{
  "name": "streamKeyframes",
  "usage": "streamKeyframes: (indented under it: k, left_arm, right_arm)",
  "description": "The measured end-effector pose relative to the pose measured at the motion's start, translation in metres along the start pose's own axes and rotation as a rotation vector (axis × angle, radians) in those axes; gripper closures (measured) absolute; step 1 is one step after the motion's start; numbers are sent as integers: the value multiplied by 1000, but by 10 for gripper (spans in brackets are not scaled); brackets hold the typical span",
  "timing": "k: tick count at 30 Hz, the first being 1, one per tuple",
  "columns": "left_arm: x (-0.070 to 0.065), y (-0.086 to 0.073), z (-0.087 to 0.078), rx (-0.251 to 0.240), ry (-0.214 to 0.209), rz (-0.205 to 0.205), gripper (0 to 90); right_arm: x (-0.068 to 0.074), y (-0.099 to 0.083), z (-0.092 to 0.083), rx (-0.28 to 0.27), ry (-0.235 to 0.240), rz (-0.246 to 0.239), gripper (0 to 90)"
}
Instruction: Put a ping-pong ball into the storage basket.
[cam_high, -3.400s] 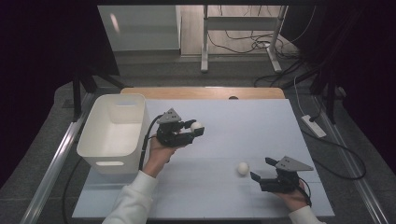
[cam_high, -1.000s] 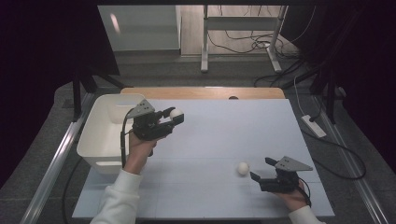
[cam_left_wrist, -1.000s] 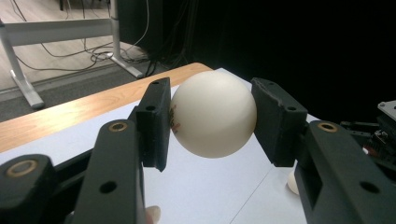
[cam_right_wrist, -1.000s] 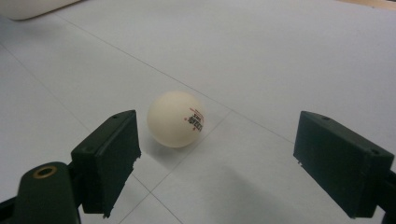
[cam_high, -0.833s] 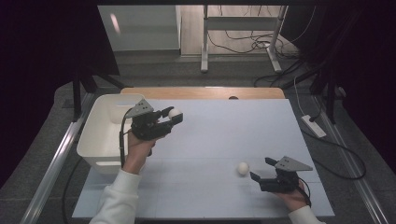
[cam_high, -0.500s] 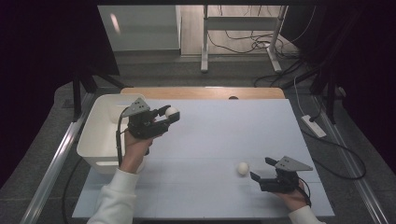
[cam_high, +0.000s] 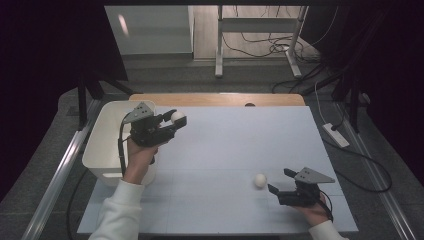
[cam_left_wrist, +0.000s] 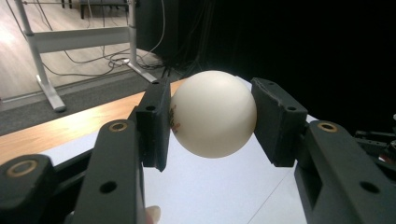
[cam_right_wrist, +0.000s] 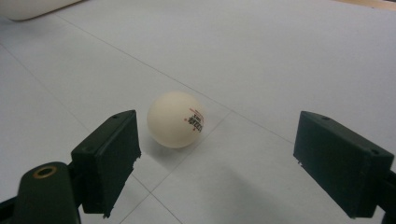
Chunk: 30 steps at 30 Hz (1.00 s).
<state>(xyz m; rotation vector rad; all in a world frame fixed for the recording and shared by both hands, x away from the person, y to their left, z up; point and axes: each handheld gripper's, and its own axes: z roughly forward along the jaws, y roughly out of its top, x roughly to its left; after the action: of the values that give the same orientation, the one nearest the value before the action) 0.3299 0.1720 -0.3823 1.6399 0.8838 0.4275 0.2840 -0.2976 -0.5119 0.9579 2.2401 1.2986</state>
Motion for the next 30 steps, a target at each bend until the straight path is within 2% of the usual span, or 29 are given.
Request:
streamKeyframes:
  k: [16,30]
  left_arm:
    - [10,5,-15,-19,49,-9,509]
    - [19,6,-25,-13,96,-24,509]
  right_arm:
    - [0,0,0,-2,-1,-2,142]
    - [0,0,0,-1,-4,-2,142]
